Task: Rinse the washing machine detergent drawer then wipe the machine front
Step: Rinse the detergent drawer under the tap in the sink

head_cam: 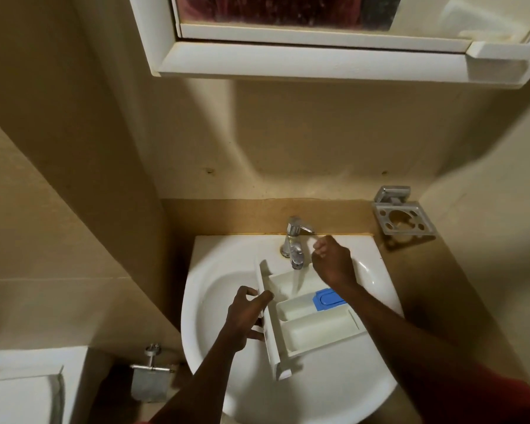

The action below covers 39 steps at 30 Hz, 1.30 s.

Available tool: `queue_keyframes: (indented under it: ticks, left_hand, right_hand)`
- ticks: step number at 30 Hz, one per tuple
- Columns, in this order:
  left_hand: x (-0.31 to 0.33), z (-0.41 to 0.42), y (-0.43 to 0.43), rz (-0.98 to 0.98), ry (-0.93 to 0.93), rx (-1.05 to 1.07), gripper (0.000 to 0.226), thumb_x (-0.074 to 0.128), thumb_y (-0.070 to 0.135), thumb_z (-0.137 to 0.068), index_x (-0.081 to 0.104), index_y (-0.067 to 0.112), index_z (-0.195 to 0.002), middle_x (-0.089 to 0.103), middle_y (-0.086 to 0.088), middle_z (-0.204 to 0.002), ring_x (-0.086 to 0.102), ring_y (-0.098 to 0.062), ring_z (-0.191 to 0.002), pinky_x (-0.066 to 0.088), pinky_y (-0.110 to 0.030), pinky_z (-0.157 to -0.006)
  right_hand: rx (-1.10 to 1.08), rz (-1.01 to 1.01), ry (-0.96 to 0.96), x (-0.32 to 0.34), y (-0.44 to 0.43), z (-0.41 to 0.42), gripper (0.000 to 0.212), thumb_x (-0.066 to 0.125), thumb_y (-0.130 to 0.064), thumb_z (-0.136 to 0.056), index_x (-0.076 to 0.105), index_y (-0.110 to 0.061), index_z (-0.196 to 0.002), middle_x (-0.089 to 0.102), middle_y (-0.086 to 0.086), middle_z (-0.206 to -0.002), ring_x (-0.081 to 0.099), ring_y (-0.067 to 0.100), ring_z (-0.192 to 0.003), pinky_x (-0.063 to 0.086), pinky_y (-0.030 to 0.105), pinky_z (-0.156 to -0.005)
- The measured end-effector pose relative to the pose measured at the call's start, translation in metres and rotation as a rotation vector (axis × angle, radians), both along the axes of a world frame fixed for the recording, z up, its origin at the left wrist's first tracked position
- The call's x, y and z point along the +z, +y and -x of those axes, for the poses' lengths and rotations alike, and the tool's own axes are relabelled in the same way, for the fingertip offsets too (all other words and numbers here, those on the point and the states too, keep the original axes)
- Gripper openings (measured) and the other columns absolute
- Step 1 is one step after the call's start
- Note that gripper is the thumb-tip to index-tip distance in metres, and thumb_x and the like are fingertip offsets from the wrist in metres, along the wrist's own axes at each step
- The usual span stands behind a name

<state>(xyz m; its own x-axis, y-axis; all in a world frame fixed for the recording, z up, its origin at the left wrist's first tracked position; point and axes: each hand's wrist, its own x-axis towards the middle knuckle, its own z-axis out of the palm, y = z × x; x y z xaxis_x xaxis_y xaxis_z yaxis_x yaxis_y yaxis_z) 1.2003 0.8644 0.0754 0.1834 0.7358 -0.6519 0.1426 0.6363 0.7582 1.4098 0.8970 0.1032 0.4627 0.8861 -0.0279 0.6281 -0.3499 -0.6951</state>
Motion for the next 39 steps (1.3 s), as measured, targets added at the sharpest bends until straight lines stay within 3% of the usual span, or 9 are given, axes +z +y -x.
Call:
queue_keyframes:
  ticks: [4, 6, 12, 18, 25, 28, 32, 36, 39]
  left_hand:
    - [-0.005, 0.001, -0.001, -0.014, 0.001, 0.018, 0.045, 0.069, 0.035, -0.071, 0.050, 0.016, -0.107, 0.061, -0.007, -0.087, 0.060, -0.026, -0.067, 0.056, -0.036, -0.054]
    - [-0.007, 0.003, -0.003, -0.019, 0.018, 0.017, 0.045, 0.069, 0.036, -0.067, 0.050, 0.020, -0.105, 0.061, -0.008, -0.084, 0.058, -0.026, -0.069, 0.056, -0.036, -0.054]
    - [-0.006, 0.011, -0.006, -0.067, 0.045, -0.011, 0.038, 0.068, 0.033, -0.075, 0.048, 0.021, -0.104, 0.061, -0.009, -0.082, 0.062, -0.025, -0.070, 0.060, -0.040, -0.057]
    - [-0.002, 0.014, -0.007, -0.087, 0.083, -0.009, 0.043, 0.070, 0.037, -0.075, 0.047, 0.020, -0.106, 0.062, -0.009, -0.084, 0.064, -0.025, -0.070, 0.061, -0.040, -0.056]
    - [-0.001, 0.012, -0.009, -0.098, 0.092, -0.033, 0.033, 0.066, 0.028, -0.082, 0.046, 0.019, -0.107, 0.062, -0.009, -0.085, 0.062, -0.023, -0.070, 0.061, -0.040, -0.057]
    - [0.002, 0.014, -0.009, -0.095, 0.090, -0.046, 0.037, 0.067, 0.029, -0.081, 0.045, 0.017, -0.108, 0.062, -0.010, -0.087, 0.063, -0.024, -0.070, 0.060, -0.040, -0.056]
    - [0.007, 0.017, -0.008, -0.077, 0.090, -0.054, 0.047, 0.067, 0.037, -0.073, 0.044, 0.016, -0.108, 0.063, -0.011, -0.088, 0.065, -0.025, -0.070, 0.061, -0.041, -0.056]
    - [0.003, 0.018, -0.009, -0.068, 0.082, -0.071, 0.043, 0.066, 0.034, -0.077, 0.044, 0.019, -0.110, 0.062, -0.011, -0.085, 0.063, -0.025, -0.071, 0.062, -0.046, -0.060]
    - [0.001, 0.013, -0.008, -0.068, 0.087, -0.085, 0.041, 0.067, 0.034, -0.076, 0.044, 0.021, -0.106, 0.065, -0.014, -0.093, 0.063, -0.026, -0.075, 0.062, -0.048, -0.060]
  right_hand:
    - [0.198, 0.304, -0.092, -0.035, -0.018, 0.001, 0.019, 0.053, -0.009, -0.081, 0.068, -0.019, -0.079, 0.072, 0.002, -0.087, 0.067, 0.024, -0.088, 0.049, 0.025, -0.070]
    - [0.272, 0.454, -0.158, -0.042, -0.014, 0.003, 0.020, 0.049, -0.016, -0.084, 0.068, -0.010, -0.088, 0.071, 0.009, -0.098, 0.065, 0.029, -0.097, 0.048, 0.027, -0.079]
    - [0.234, 0.549, -0.222, -0.043, 0.001, 0.048, 0.042, 0.046, -0.030, -0.094, 0.053, -0.003, -0.125, 0.057, 0.018, -0.126, 0.054, 0.034, -0.117, 0.044, 0.034, -0.094]
    - [0.545, 0.588, -0.144, -0.047, 0.000, 0.068, 0.036, 0.045, -0.032, -0.093, 0.067, -0.005, -0.103, 0.066, 0.016, -0.111, 0.061, 0.032, -0.105, 0.049, 0.036, -0.085]
    - [0.231, 0.606, -0.322, -0.044, 0.006, 0.014, 0.036, 0.046, -0.024, -0.093, 0.061, 0.001, -0.112, 0.063, 0.020, -0.116, 0.058, 0.035, -0.113, 0.046, 0.034, -0.090]
    - [0.334, 0.630, -0.309, -0.047, 0.001, 0.057, 0.043, 0.046, -0.032, -0.094, 0.056, -0.002, -0.123, 0.059, 0.016, -0.125, 0.055, 0.032, -0.116, 0.044, 0.034, -0.095]
    - [0.562, 0.714, -0.160, -0.046, 0.009, 0.076, 0.032, 0.049, -0.022, -0.091, 0.064, -0.004, -0.112, 0.063, 0.017, -0.116, 0.059, 0.033, -0.110, 0.047, 0.035, -0.089]
    - [0.283, 0.642, -0.181, -0.038, 0.008, 0.024, 0.037, 0.050, -0.026, -0.087, 0.064, -0.001, -0.110, 0.064, 0.017, -0.116, 0.059, 0.032, -0.110, 0.048, 0.032, -0.091]
    - [0.209, 0.691, -0.198, -0.045, 0.002, 0.014, 0.043, 0.034, -0.028, -0.094, 0.059, 0.001, -0.114, 0.060, 0.019, -0.111, 0.057, 0.031, -0.111, 0.044, 0.031, -0.089]
